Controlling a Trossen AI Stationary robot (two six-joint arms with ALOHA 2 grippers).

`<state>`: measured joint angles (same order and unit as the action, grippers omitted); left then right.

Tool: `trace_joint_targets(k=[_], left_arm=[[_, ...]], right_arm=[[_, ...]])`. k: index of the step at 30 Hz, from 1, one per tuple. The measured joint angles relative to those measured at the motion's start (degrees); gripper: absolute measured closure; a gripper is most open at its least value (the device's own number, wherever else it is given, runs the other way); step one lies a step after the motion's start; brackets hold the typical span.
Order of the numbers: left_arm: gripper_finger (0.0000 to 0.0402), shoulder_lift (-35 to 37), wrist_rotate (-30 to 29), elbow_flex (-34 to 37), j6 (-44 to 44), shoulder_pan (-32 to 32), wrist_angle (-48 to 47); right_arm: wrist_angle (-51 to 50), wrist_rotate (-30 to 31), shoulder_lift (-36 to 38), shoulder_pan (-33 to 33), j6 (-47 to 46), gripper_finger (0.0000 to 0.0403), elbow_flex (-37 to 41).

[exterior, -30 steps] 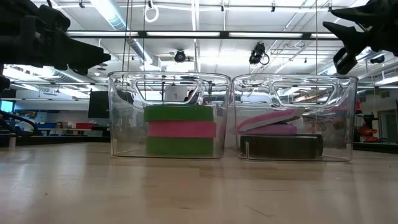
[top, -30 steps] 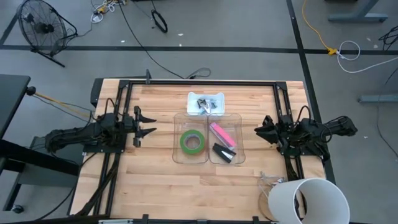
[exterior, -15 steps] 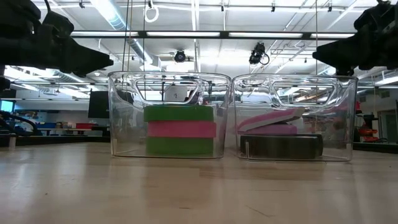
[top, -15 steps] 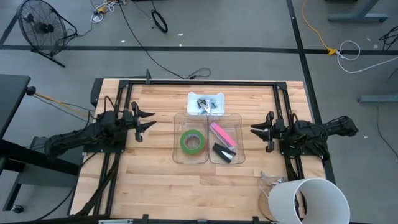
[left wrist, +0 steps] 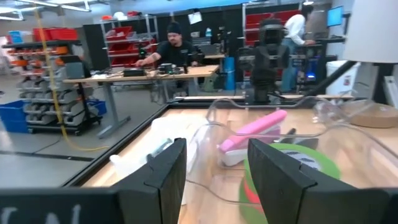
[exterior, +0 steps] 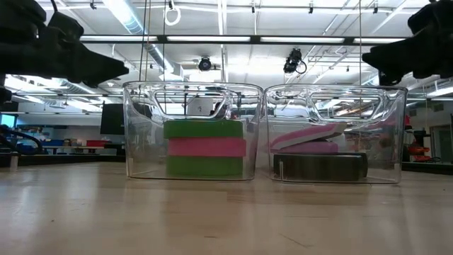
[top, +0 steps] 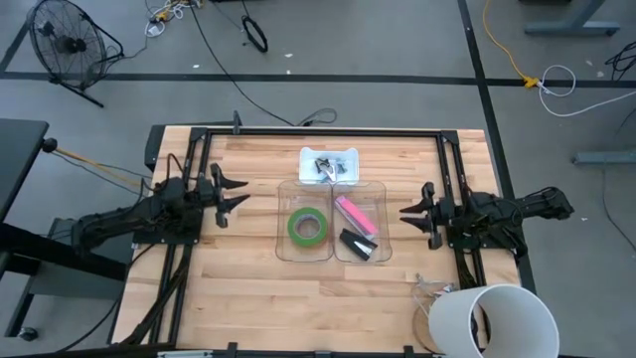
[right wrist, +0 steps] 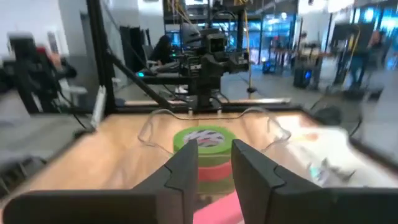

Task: Pick and place Stapler, Stapler remover, tape
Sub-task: Return to Home Position

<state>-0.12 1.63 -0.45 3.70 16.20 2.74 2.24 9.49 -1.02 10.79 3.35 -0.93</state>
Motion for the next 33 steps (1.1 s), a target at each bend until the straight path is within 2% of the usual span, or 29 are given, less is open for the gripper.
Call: trace_joint_targets(k=[4,7,18,33], left_arm=[[0.0225,0.00,-0.02,0.02,0.00,-2.37,0.00],[0.0225,0.00,0.00,0.02,0.00,-4.25,0.00],[0.0225,0.02,0.07,0.02,-0.02,-15.57,0.00],[0.0225,0.02,0.33,-0.02,-1.10,-18.82,-1.30]], right_arm=[[0.07,-0.09,-0.01,0.01,-10.89,0.0305,0.00],[0.07,-0.05,-0.02,0.00,-14.91,0.0305,0.00],[0.07,0.03,-0.02,0.00,-14.88,0.0305,0.00],[0.07,0.07,-0.02,0.00,-14.88,0.0305,-0.02]])
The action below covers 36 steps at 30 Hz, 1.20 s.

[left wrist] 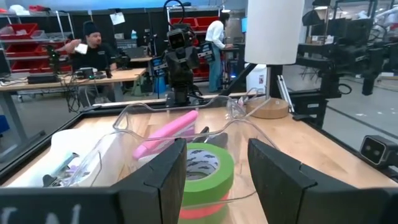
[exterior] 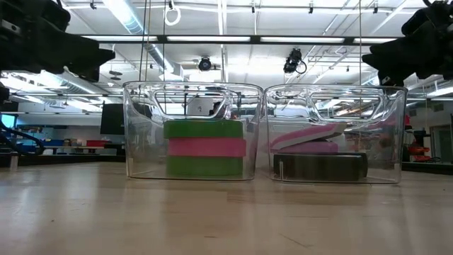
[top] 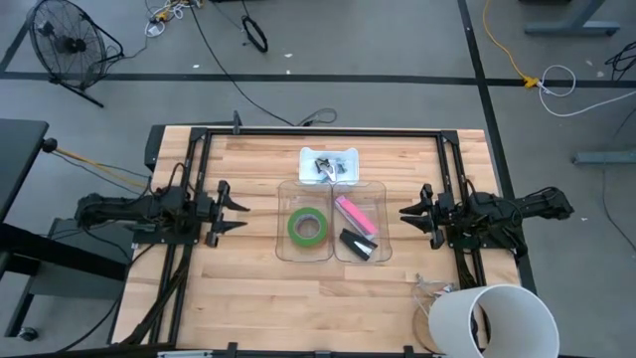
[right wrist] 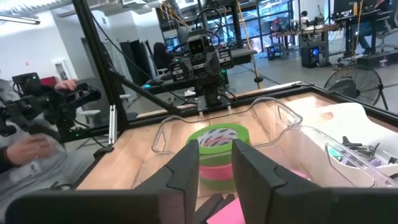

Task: Pick and place Stapler, Stapler remover, tape
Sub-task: Return to Home Position

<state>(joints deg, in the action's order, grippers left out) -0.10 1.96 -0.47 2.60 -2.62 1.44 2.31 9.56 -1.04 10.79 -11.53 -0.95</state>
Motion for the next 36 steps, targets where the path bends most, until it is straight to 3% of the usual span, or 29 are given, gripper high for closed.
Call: trace_joint_targets(k=[36], left_arm=[[0.0225,-0.37,0.22,0.07,0.01,-0.21,2.22]], right_arm=[[0.19,0.00,-0.02,0.02,0.02,0.0305,0.00]])
